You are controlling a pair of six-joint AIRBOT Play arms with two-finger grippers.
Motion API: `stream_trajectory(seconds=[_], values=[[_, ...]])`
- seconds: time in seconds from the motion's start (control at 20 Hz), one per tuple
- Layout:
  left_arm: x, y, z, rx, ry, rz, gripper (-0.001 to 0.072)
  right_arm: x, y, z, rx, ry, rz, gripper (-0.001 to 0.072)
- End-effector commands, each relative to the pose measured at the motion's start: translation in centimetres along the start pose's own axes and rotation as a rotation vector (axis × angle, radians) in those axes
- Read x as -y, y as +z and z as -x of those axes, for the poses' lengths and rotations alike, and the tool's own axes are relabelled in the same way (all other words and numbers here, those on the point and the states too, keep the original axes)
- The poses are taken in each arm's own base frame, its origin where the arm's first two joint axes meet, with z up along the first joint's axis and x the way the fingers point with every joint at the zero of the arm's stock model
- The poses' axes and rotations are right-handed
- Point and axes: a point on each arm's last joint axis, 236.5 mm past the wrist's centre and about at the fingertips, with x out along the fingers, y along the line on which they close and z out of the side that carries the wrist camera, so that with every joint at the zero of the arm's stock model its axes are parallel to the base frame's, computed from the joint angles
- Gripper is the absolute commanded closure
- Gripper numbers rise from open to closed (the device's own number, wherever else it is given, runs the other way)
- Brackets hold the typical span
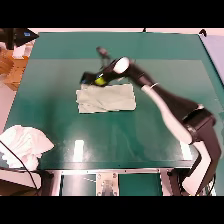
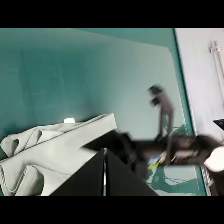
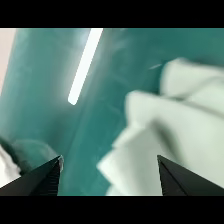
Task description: Fold the shirts.
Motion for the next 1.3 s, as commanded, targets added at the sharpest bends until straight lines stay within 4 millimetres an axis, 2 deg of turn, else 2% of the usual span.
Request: stream_trajectory(seconds=[0.0,0.05,0.15,0.2,0.3,0.4,0.45,0.55,0.7,0.8,0.85,0.9,0.95,1.0,1.1,1.15,1.25], values=[[-0.2,0.1,0.3,0.004,0.006,-0.005,0.0679,8.7,3.1,9.8,-0.025,-0.112,-0.106,0.0076],[-0.2,0.0,0.3,0.002,0.006,-0.004,0.0680,11.8,3.1,12.1,-0.039,-0.152,-0.148,0.0076],[-0.2,-0.1,0.3,-0.003,0.006,-0.004,0.0679,17.4,2.0,14.6,-0.072,-0.225,-0.233,0.0076],[-0.2,-0.1,0.3,-0.002,0.005,-0.004,0.0680,19.6,1.1,15.0,-0.086,-0.232,-0.275,0.0076],[-0.2,-0.1,0.3,-0.003,0.005,-0.004,0.0680,23.2,-2.0,14.7,-0.142,-0.244,-0.354,0.0077],[-0.2,-0.1,0.3,-0.003,0.005,-0.003,0.0679,25.1,-5.2,13.1,-0.195,-0.221,-0.384,0.0077],[-0.2,0.0,0.3,-0.001,0.005,-0.003,0.0680,25.3,-6.3,12.1,-0.203,-0.191,-0.388,0.0077],[-0.2,0.0,0.3,0.000,0.006,-0.002,0.0680,24.7,-7.4,10.1,-0.188,-0.118,-0.404,0.0077],[-0.2,0.1,0.3,0.004,0.006,0.000,0.0679,23.0,-7.6,7.2,-0.175,-0.057,-0.400,0.0078],[-0.2,0.1,0.3,0.005,0.006,0.000,0.0679,20.6,-7.3,4.8,-0.166,0.012,-0.381,0.0082],[-0.2,0.1,0.3,0.004,0.006,0.000,0.0679,19.2,-7.2,3.7,-0.163,0.049,-0.359,0.0196],[-0.2,0.0,0.3,0.000,0.006,0.000,0.0679,18.0,-7.0,3.1,-0.155,0.074,-0.323,0.0526],[-0.2,-0.1,0.3,-0.002,0.005,0.000,0.0679,17.1,-6.6,2.9,-0.149,0.090,-0.299,0.0652],[-0.2,-0.1,0.3,-0.005,0.005,0.000,0.0680,16.4,-5.8,3.2,-0.136,0.100,-0.291,0.0697],[-0.2,-0.3,0.3,-0.012,0.004,0.000,0.0679,15.4,-2.9,5.4,-0.071,0.108,-0.252,0.0698],[-0.2,-0.3,0.3,-0.012,0.004,0.000,0.0679,15.0,-1.0,7.4,-0.019,0.108,-0.230,0.0699],[-0.2,-0.3,0.3,-0.011,0.004,0.000,0.0679,15.6,3.1,13.2,0.110,0.069,-0.198,0.0699]])
